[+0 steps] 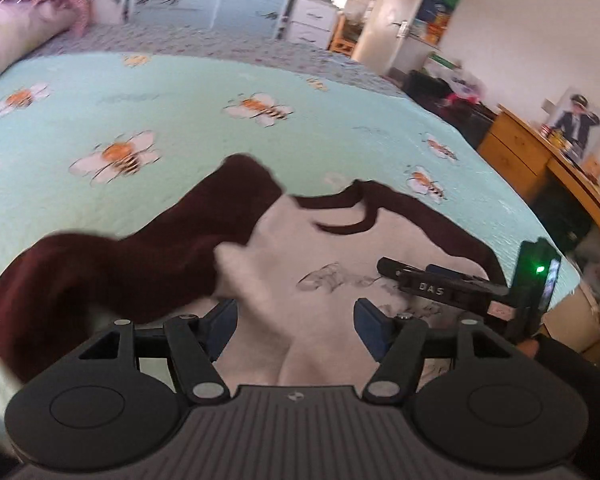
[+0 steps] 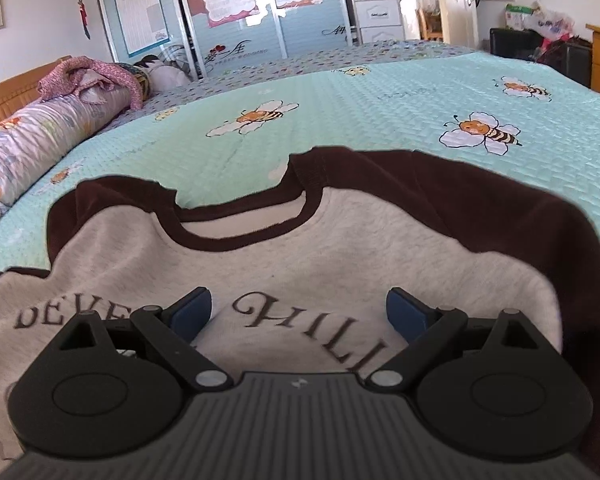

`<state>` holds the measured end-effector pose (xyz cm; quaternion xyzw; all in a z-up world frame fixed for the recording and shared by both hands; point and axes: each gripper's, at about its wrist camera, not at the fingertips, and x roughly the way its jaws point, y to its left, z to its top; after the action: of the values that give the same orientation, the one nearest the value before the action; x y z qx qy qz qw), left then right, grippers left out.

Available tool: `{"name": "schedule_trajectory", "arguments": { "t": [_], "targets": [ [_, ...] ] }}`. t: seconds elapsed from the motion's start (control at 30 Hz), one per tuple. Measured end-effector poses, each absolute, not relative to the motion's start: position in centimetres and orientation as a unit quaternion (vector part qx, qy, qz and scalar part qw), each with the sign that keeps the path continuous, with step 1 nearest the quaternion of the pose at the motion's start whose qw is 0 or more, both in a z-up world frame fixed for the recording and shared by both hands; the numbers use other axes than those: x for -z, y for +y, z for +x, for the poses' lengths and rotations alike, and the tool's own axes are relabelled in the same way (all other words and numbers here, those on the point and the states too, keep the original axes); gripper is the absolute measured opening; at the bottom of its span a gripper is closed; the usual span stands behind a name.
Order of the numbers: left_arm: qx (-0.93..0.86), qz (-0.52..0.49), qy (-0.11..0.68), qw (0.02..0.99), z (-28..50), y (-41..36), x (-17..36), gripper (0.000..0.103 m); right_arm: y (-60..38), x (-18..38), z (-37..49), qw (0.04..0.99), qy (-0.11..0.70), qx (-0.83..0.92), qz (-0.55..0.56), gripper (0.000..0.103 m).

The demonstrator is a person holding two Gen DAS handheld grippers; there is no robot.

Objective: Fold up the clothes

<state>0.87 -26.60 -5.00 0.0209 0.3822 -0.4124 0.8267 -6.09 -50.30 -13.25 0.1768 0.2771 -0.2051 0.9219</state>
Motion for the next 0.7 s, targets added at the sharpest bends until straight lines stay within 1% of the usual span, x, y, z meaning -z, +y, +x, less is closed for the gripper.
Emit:
{"name": "schedule_trajectory", "arguments": {
  "t": [0.03,0.07,0.17,0.27,0.37,0.43,0.57,0.63,0.7],
  "targets": [
    [0.417,0.028,0.388,0.821,1.4,-27.2,5.4,0.073,-51.1,12.7,-6.8,0.921,0.269,0.214,0.184,0.094],
    [0.421,0.037,0.402,0.813,2.2,-27.9,6.1,0.076,-51.9,12.2,-7.5,0.92,0.261,0.223,0.191,0.094],
    [0.392,0.045,0.46,0.795,4.7,-29.0,9.8,0.076,-54.8,11.4,-10.1,0.906,0.235,0.271,0.223,0.094],
    [0.376,0.025,0.487,0.788,5.1,-28.8,11.8,0.077,-56.9,10.7,-12.9,0.887,0.216,0.317,0.255,0.094],
    [0.374,0.02,0.478,0.794,4.8,-28.5,11.1,0.076,-57.2,10.2,-15.6,0.881,0.195,0.331,0.277,0.094],
    [0.377,0.028,0.453,0.807,4.7,-28.8,9.6,0.076,-56.5,10.0,-16.6,0.887,0.186,0.32,0.275,0.094],
    [0.39,0.003,0.421,0.819,5.0,-28.9,7.4,0.076,-55.0,9.2,-15.6,0.907,0.171,0.273,0.271,0.094],
    [0.399,0.001,0.423,0.814,4.9,-29.6,7.3,0.077,-53.9,9.2,-13.9,0.916,0.183,0.251,0.255,0.094],
    [0.403,0.037,0.43,0.807,4.5,-30.9,8.6,0.078,-52.9,9.6,-12.0,0.919,0.21,0.246,0.224,0.094]
  ]
}}
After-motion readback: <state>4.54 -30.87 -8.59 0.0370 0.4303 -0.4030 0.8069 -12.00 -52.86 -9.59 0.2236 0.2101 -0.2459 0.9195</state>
